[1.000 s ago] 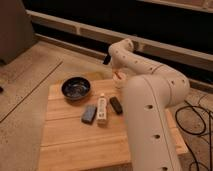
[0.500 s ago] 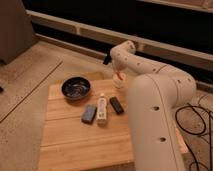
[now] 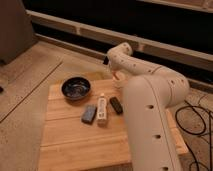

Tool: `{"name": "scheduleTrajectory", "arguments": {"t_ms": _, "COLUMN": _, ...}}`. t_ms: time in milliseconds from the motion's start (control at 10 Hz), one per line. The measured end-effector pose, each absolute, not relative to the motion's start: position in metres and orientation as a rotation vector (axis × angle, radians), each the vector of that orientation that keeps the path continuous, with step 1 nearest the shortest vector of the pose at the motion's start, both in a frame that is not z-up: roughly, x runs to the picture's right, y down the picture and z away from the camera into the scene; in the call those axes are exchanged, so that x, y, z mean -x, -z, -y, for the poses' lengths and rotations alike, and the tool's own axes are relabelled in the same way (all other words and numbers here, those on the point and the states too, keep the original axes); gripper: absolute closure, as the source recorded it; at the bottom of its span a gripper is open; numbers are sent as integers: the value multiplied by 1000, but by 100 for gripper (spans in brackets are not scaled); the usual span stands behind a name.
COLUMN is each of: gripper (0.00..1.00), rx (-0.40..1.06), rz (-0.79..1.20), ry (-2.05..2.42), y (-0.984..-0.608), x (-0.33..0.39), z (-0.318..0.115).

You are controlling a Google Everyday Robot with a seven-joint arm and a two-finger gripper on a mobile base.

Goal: Place the pepper in the ceramic cup

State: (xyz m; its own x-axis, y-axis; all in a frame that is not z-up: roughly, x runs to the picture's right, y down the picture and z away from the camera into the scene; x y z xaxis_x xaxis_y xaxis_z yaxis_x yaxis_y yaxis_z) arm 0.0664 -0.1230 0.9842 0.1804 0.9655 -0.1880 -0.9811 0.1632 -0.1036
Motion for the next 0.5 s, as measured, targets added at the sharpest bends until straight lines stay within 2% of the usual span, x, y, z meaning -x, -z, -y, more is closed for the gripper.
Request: {"name": "scheduleTrajectory", "arguments": {"t_ms": 500, "gripper": 99, "rx": 237, "rz": -68, "ry": -1439, "y": -982, "x": -69, "z": 113}}
